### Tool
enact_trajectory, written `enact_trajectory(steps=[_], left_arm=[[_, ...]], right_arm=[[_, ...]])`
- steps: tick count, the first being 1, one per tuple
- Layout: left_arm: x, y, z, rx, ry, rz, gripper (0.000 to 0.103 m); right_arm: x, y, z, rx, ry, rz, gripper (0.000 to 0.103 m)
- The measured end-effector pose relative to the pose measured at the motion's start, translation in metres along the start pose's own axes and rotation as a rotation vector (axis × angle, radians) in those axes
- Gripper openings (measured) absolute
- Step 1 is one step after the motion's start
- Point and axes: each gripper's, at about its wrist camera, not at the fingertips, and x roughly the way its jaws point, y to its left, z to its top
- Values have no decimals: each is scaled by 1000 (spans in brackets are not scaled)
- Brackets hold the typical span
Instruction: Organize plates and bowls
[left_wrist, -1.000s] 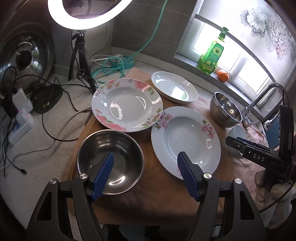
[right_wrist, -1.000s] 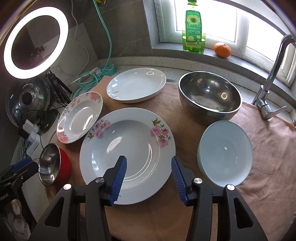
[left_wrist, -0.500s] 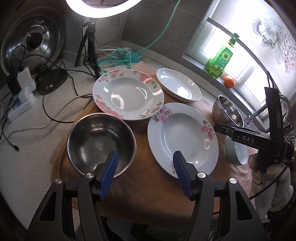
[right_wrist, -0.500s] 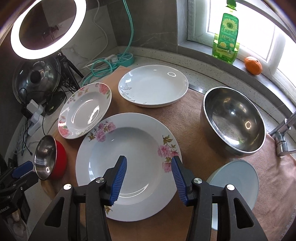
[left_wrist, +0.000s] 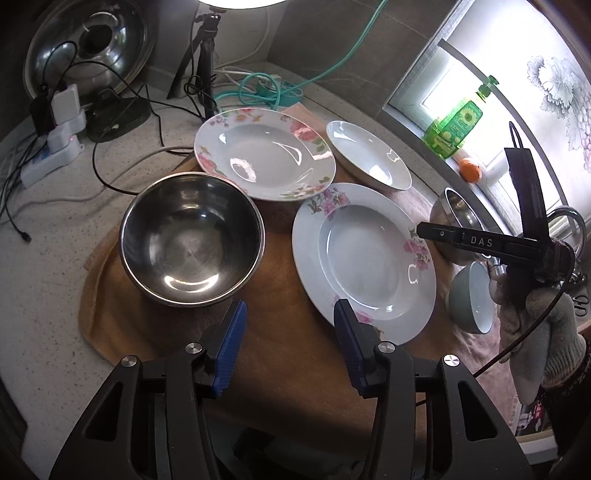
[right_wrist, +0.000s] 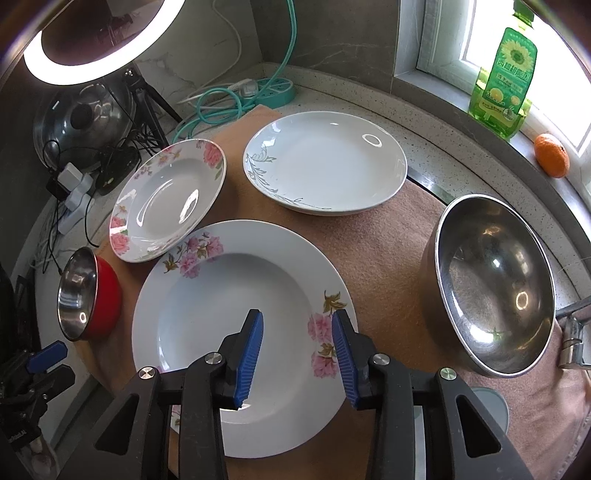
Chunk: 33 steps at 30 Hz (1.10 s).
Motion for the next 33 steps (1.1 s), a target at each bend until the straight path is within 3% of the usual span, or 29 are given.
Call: enact_trajectory(steps=[11, 15, 33], left_arm=[[17, -11, -16, -40, 42, -39, 40], [25, -16, -19, -46, 60, -47, 37], [51, -15, -21, -94, 132, -64, 32]], right_arm=[[30, -15, 17, -41, 76, -2, 35], [36, -16, 25, -57, 85, 5, 30], [56, -14, 43, -94, 129, 34, 28]])
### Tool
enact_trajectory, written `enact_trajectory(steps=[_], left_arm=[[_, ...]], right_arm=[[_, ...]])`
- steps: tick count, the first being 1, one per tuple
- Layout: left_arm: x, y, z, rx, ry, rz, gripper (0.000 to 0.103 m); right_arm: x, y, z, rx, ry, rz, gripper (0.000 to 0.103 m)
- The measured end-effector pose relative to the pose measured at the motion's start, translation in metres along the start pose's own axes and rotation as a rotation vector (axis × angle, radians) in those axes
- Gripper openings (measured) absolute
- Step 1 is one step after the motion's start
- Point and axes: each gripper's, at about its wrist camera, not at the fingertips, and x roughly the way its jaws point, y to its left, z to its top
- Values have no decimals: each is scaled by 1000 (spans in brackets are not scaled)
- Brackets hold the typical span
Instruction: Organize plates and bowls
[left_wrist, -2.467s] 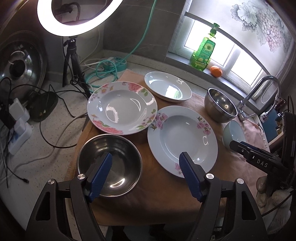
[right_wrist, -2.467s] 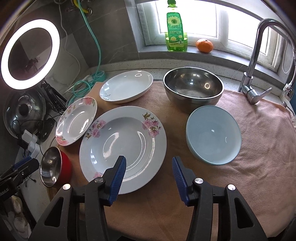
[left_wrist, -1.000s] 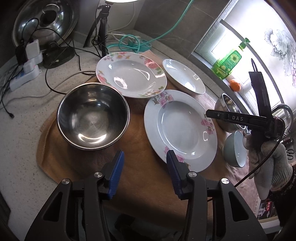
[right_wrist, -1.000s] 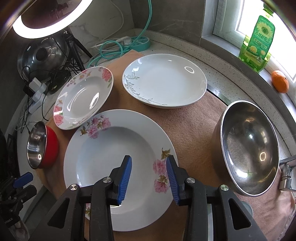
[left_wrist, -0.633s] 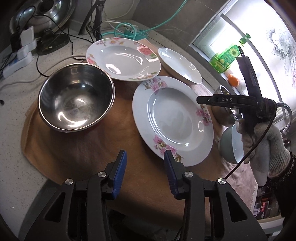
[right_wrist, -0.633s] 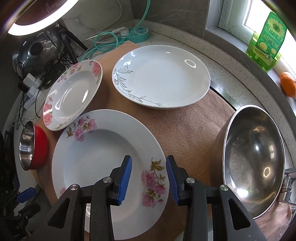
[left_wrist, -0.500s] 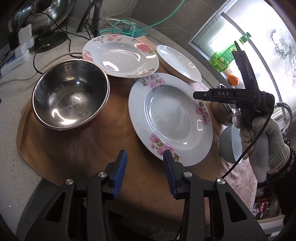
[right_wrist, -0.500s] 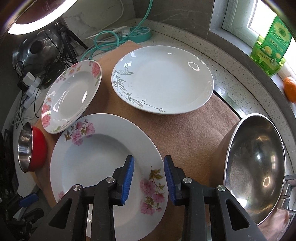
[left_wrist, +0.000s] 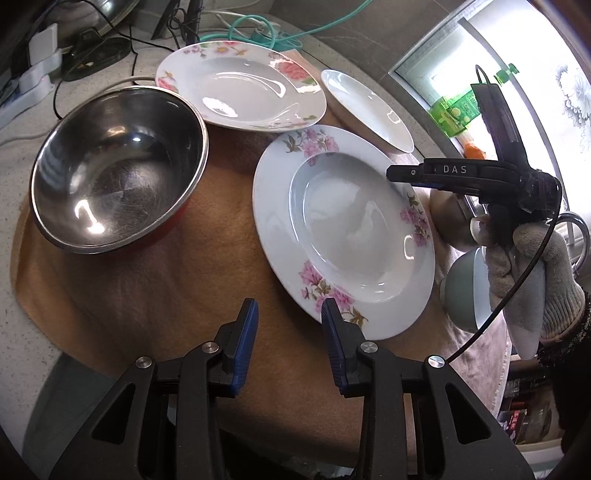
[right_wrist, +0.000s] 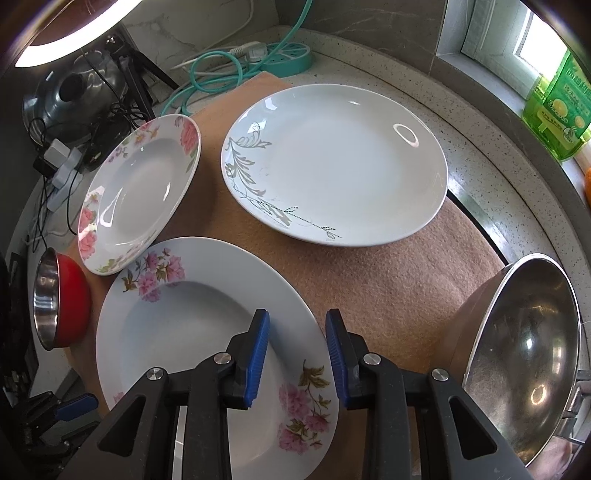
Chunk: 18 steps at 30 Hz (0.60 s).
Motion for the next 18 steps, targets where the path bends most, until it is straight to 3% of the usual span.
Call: enact_trajectory(steps=[18], left_arm=[[16, -3, 11, -14, 39, -28, 24]], right_arm=[[2, -1, 4, -26, 27, 22, 28]])
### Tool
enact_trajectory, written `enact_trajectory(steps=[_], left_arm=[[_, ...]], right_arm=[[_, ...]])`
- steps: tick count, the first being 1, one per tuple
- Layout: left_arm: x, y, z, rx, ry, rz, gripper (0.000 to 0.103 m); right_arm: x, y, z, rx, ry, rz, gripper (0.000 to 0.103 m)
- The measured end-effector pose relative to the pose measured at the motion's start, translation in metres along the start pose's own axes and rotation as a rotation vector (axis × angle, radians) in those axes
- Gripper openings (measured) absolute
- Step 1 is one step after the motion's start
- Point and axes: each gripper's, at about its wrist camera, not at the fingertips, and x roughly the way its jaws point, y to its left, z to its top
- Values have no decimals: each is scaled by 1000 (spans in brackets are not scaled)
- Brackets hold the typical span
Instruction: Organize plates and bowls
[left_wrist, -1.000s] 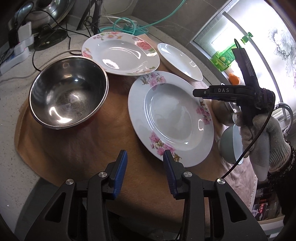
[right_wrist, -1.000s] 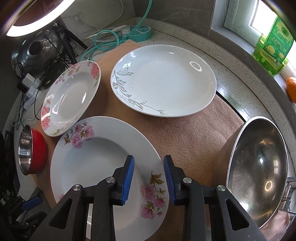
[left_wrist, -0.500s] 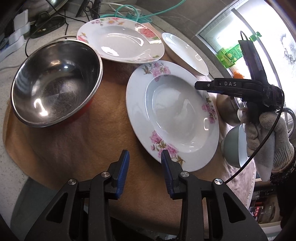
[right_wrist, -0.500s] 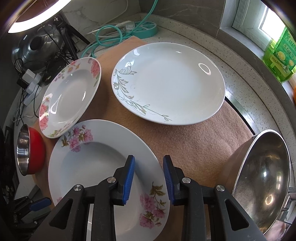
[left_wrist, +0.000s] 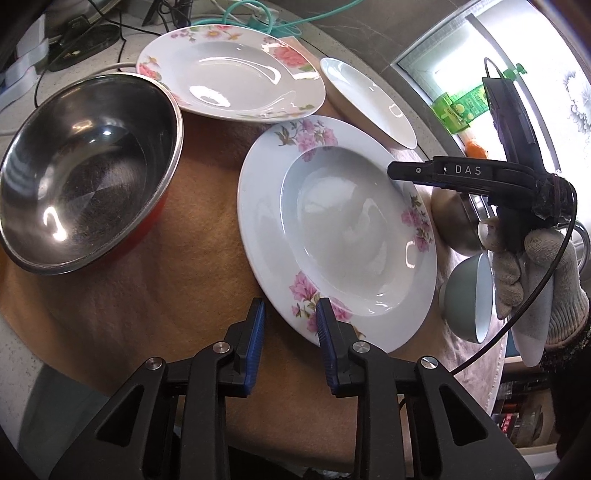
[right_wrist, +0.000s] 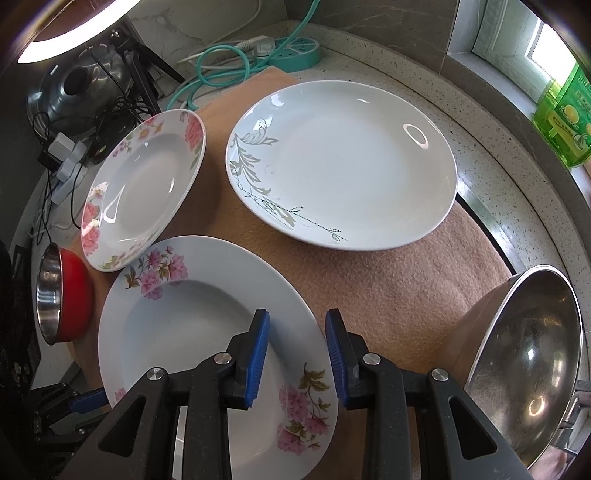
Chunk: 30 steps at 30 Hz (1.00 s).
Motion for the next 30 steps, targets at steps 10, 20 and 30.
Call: enact_trajectory(steps=[10, 20, 30], left_arm=[[3, -1, 3, 2, 6, -10, 24], [3, 1, 4, -2, 8, -20, 24], [2, -2, 3, 8, 10, -13, 23]], right_arm=[[4, 5, 6, -33, 25, 0, 29], [13, 13, 18, -91, 72, 24, 35], [16, 14, 19, -100, 85, 27, 35]])
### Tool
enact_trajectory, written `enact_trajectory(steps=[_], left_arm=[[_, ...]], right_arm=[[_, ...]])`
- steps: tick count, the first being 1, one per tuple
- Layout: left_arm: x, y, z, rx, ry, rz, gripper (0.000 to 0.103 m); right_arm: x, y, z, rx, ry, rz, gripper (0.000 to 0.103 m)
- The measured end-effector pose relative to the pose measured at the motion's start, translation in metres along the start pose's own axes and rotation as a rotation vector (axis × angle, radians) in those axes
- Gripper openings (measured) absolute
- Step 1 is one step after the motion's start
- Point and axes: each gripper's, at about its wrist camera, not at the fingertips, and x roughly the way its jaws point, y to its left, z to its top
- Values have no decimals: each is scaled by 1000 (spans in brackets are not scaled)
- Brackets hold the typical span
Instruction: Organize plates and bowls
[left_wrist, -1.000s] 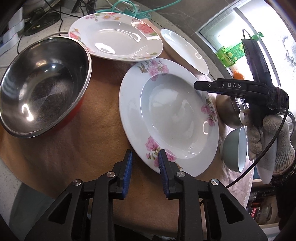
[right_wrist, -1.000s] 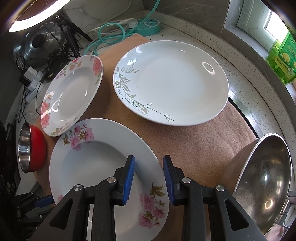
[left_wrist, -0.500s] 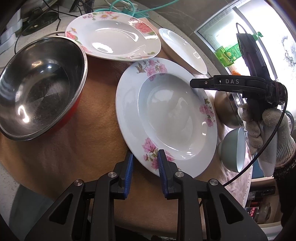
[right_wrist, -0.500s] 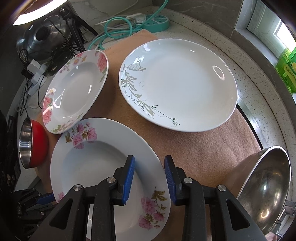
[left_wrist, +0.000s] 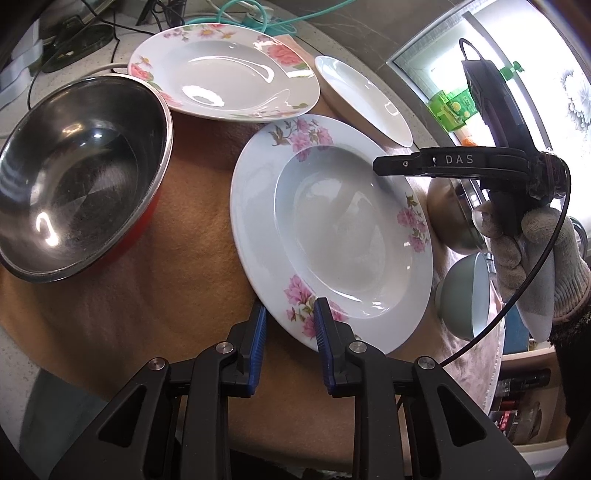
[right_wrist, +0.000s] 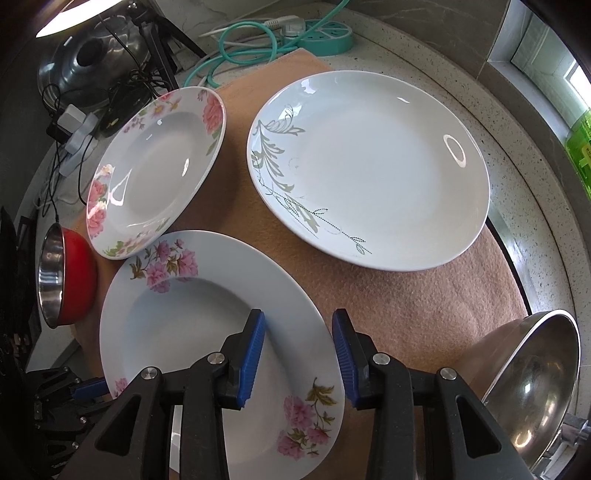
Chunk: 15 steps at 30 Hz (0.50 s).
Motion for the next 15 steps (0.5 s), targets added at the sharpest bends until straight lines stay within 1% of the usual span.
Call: enact_trajectory(steps=[15], left_arm=[[-6, 0, -7, 10, 14, -2, 22]], right_arm=[[-1, -4, -15, 24, 22, 31, 35]])
